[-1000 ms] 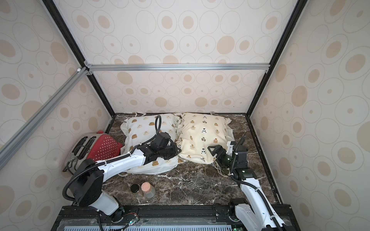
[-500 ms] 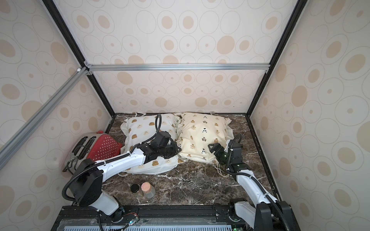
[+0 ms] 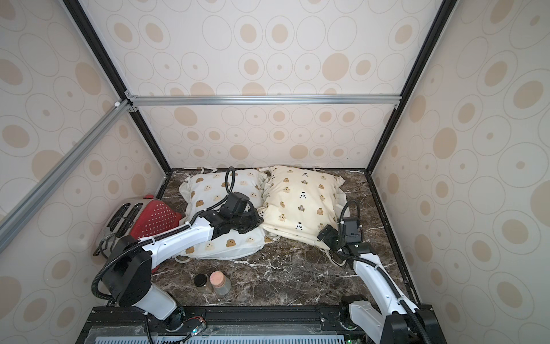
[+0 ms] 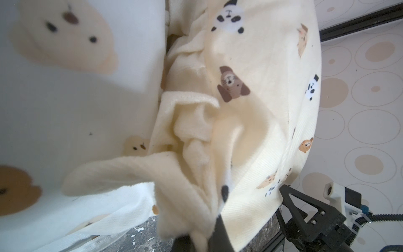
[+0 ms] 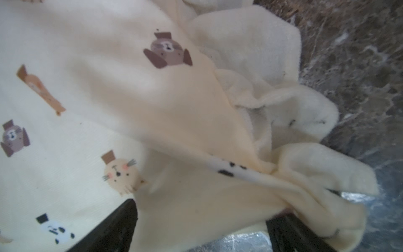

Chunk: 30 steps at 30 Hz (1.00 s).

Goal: Zip up pillowcases
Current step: Adjust the pillowcase at the center of the board.

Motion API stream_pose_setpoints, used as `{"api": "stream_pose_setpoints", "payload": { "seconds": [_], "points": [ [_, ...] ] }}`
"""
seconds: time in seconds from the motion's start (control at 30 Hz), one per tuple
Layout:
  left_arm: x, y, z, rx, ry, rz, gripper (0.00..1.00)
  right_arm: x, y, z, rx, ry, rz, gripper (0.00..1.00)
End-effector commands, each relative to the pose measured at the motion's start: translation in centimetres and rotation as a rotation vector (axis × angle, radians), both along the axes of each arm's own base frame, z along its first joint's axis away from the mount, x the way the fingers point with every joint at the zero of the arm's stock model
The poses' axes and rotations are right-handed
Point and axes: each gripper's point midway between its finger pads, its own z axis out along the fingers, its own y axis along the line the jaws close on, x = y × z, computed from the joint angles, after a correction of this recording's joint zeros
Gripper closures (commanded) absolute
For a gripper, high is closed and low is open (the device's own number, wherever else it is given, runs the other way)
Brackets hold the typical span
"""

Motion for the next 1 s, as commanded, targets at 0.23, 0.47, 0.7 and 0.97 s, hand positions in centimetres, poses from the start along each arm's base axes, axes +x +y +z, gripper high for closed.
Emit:
{"api": "stream_pose_setpoints", "payload": {
  "seconds": [0.23,0.47,0.7,0.97],
  "points": [
    [1.0,0.4,2.1,-0.014,-0.054,0.005,1.0,-2.8,4.4,2.4,0.107,0.032,0.239,0.06],
    [1.0,0.7,1.7,0.035,-0.042,-0.012,1.0,-4.6,7.3,1.2,0.066,0.067,0.417,0.19],
    [1.4,0.7,1.9,0.048,-0.045,-0.019,1.0,-4.1,8.4,-0.3,-0.026,0.075,0.521,0.52],
    [1.4,0.7,1.8,0.051,-0.043,-0.02,1.0,-1.9,9.1,0.2,-0.074,-0.048,0.599,0.57]
  ]
}}
